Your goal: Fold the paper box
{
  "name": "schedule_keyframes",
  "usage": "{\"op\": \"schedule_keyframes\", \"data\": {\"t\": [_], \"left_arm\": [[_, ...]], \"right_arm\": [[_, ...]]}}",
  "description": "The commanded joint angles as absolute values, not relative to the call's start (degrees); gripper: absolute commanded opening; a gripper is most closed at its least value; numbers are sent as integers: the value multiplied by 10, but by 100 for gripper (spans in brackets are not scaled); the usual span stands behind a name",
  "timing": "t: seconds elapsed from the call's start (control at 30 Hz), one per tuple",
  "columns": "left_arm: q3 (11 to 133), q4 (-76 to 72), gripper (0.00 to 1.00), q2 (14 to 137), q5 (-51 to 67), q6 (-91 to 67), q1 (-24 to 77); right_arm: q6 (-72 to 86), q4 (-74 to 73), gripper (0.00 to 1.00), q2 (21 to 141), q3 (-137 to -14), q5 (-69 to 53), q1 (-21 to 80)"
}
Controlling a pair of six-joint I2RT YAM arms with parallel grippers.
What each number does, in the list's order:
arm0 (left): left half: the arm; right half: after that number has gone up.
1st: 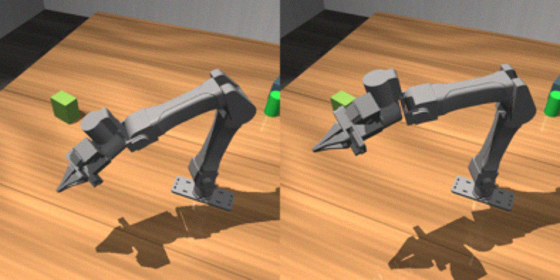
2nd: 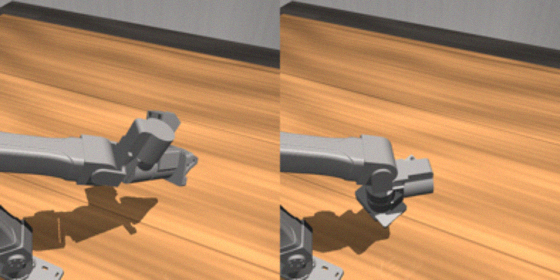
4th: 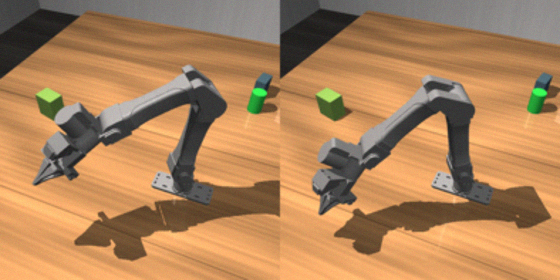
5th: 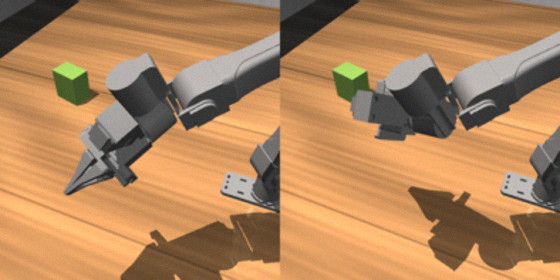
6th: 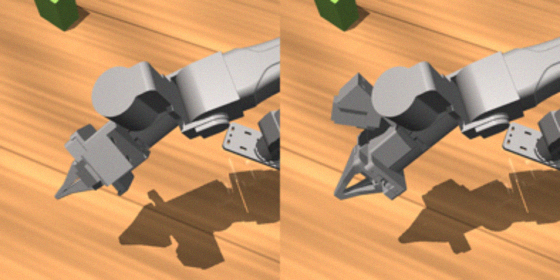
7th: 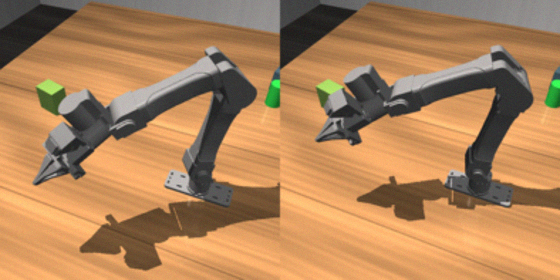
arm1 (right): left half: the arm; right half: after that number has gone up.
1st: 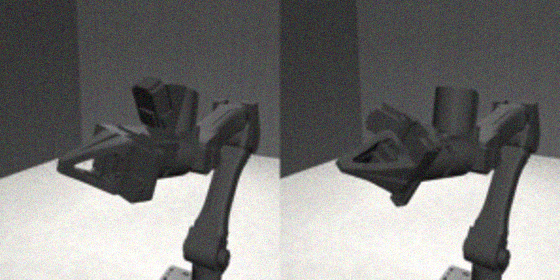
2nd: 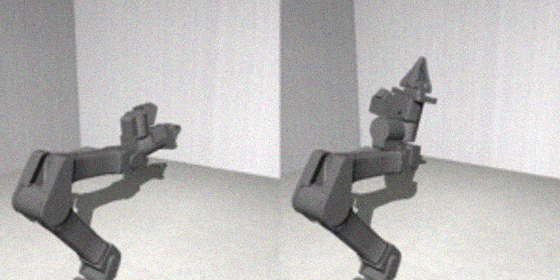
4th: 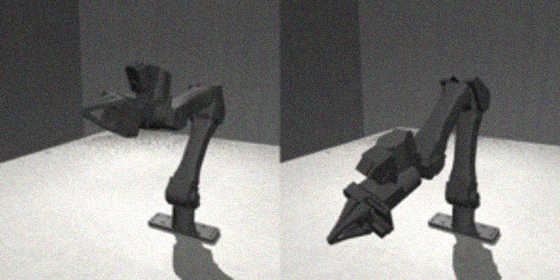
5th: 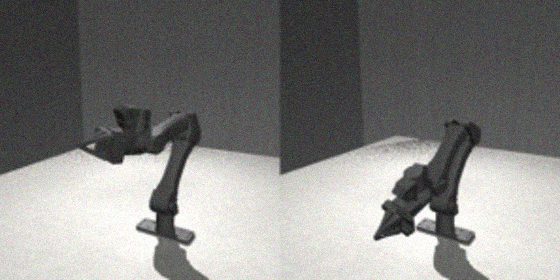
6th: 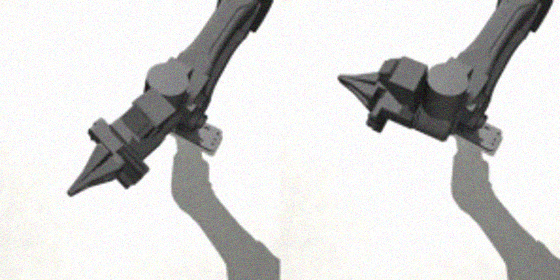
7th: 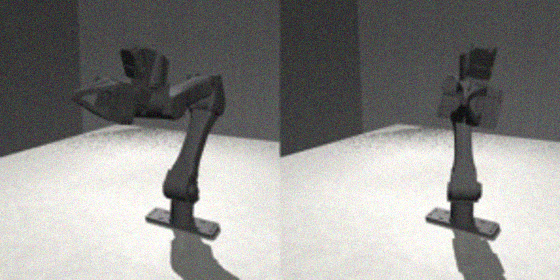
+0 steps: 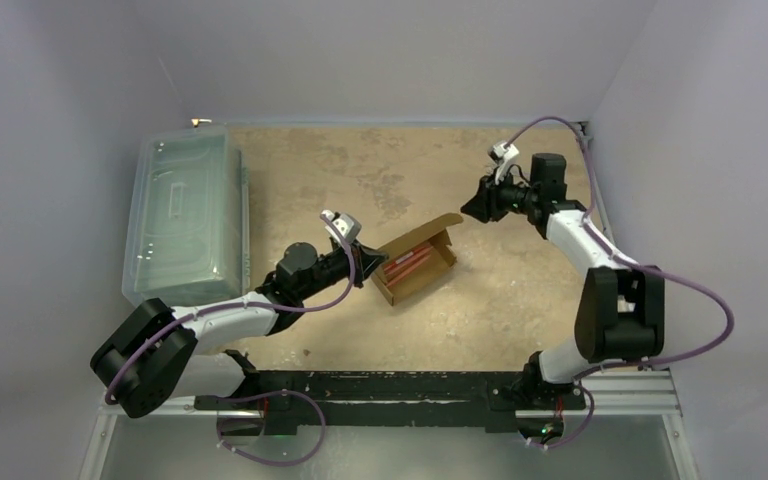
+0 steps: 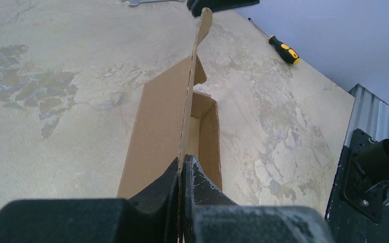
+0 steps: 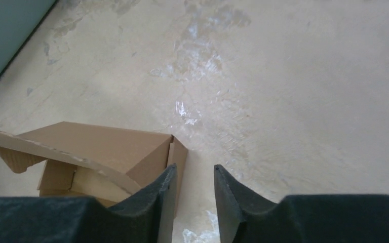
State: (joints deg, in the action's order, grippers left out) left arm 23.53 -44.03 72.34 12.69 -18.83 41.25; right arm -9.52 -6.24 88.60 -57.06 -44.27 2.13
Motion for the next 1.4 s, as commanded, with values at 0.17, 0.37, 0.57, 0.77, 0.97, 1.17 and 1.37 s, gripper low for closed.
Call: {"op": "schedule_keyframes", "data": {"t": [0.17,0.37,0.57,0.77,0.97,1.17,1.37], "left_arm": [[250,-412,0,729,153,-175,409],[249,-396,0,729,164,-177,409],[252,-379,0,732,172,-177,409],[254,-374,0,744,181,-181,409],[255,-370,0,751,188,-185,409],[248,-372,0,760,192,-188,409],[245,-378,0,771,198,-196,409]], "right_arm": [[-259,-124,60,758,-604,-530,13],[-630,-407,99,750,-647,-753,44],[-778,-520,99,786,-692,-632,142],[-760,-517,98,824,-732,-551,203],[-746,-526,90,880,-761,-503,244],[-719,-499,83,908,-747,-467,264],[-712,-488,65,934,-724,-441,271]]}}
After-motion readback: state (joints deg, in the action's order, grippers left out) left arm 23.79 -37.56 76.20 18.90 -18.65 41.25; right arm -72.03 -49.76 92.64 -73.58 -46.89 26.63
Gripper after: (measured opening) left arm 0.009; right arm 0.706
